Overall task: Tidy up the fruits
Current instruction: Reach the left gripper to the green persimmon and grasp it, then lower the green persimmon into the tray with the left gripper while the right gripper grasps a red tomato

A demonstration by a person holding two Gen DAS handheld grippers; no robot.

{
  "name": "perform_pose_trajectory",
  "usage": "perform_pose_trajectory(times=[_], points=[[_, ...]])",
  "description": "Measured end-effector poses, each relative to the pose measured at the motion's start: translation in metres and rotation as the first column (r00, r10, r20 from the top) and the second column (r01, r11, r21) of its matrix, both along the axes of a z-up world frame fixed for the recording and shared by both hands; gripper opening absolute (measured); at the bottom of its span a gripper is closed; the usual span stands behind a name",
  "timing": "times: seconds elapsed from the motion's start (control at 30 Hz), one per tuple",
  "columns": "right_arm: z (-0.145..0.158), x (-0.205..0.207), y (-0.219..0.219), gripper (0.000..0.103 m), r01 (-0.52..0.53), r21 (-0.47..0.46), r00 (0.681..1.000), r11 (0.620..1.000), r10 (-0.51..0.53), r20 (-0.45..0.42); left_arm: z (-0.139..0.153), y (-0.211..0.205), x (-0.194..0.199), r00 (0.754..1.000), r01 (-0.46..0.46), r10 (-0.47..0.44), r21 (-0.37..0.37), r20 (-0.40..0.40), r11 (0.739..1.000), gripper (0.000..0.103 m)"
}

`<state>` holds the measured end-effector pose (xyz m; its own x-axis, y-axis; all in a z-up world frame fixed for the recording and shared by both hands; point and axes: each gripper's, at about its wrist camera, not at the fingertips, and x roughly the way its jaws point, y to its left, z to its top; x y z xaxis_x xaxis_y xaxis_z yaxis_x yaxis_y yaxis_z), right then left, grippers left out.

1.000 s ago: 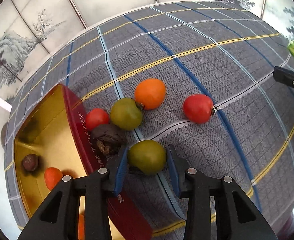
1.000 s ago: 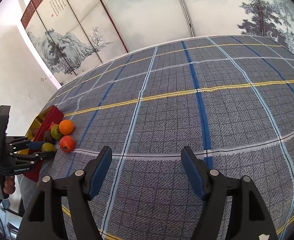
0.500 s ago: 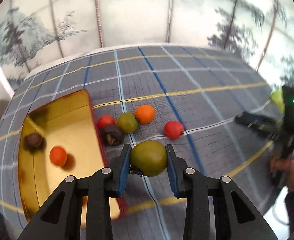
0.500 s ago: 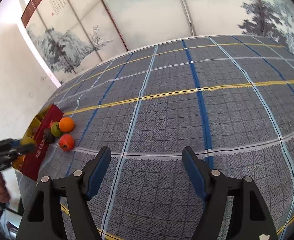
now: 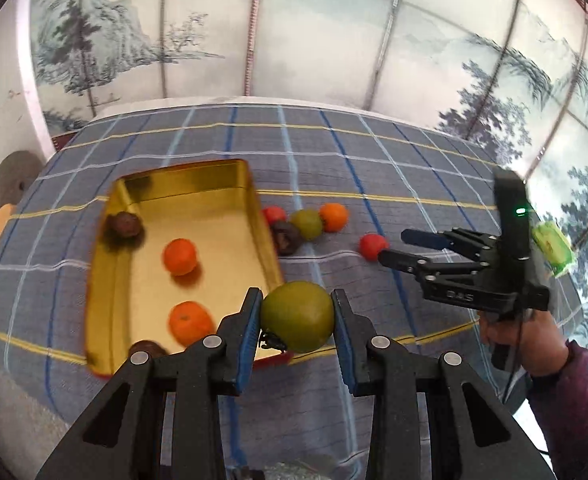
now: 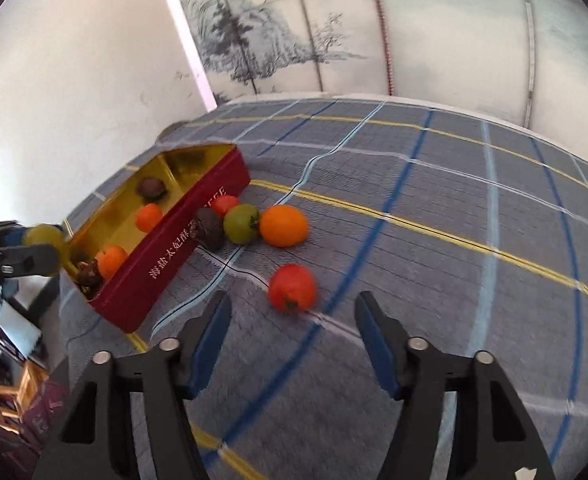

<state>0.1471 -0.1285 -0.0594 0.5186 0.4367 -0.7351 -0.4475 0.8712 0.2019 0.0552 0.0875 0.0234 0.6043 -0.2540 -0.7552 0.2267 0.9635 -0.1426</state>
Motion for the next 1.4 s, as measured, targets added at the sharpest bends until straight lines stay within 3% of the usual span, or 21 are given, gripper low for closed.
perform_pose_trajectory(times=[0.13, 0.17, 0.2, 0.27, 0.37, 0.6, 0.7, 1.4], points=[[-0.011, 0.012, 0.016, 0.054, -0.007, -0.058, 1.000, 0.998, 0.006, -0.021, 0.003, 0.021, -0.004, 0.999, -0.040, 0.040, 0.007, 0.015, 0.999, 0.035], [-0.013, 0.015, 0.017, 0.049, -0.006, -0.067, 1.000, 0.998, 0.005, -0.027, 0.004, 0.025, -0.005, 0.999, -0.046, 0.046, 0.006, 0.016, 0.999, 0.036], [-0.017, 0.017, 0.020, 0.037, -0.004, -0.087, 0.999, 0.996, 0.000, -0.040, 0.004, 0.030, -0.005, 0.998, -0.055, 0.055, 0.005, 0.018, 0.998, 0.036], [-0.020, 0.017, 0.020, 0.029, -0.001, -0.092, 0.999, 0.996, -0.003, -0.041, 0.005, 0.042, -0.007, 0.996, -0.081, 0.080, 0.007, 0.026, 0.997, 0.036], [-0.019, 0.014, 0.017, 0.028, 0.033, -0.102, 0.999, 0.994, -0.035, -0.019, 0.001, 0.055, -0.006, 0.994, -0.109, 0.108, 0.012, 0.022, 0.994, 0.036], [-0.013, 0.019, -0.043, 0.028, 0.247, 0.029, 0.969, 0.969, -0.246, -0.025, -0.008, 0.073, 0.001, 0.990, -0.142, 0.142, 0.021, 0.014, 0.990, 0.036], [-0.012, 0.020, -0.055, 0.028, 0.283, 0.058, 0.959, 0.957, -0.282, -0.031, -0.011, 0.072, 0.004, 0.990, -0.142, 0.142, 0.038, 0.023, 0.989, 0.036], [-0.016, 0.025, -0.059, 0.028, 0.302, 0.071, 0.953, 0.950, -0.299, -0.055, -0.040, 0.069, 0.041, 0.981, -0.193, 0.179, 0.237, 0.080, 0.952, 0.036]])
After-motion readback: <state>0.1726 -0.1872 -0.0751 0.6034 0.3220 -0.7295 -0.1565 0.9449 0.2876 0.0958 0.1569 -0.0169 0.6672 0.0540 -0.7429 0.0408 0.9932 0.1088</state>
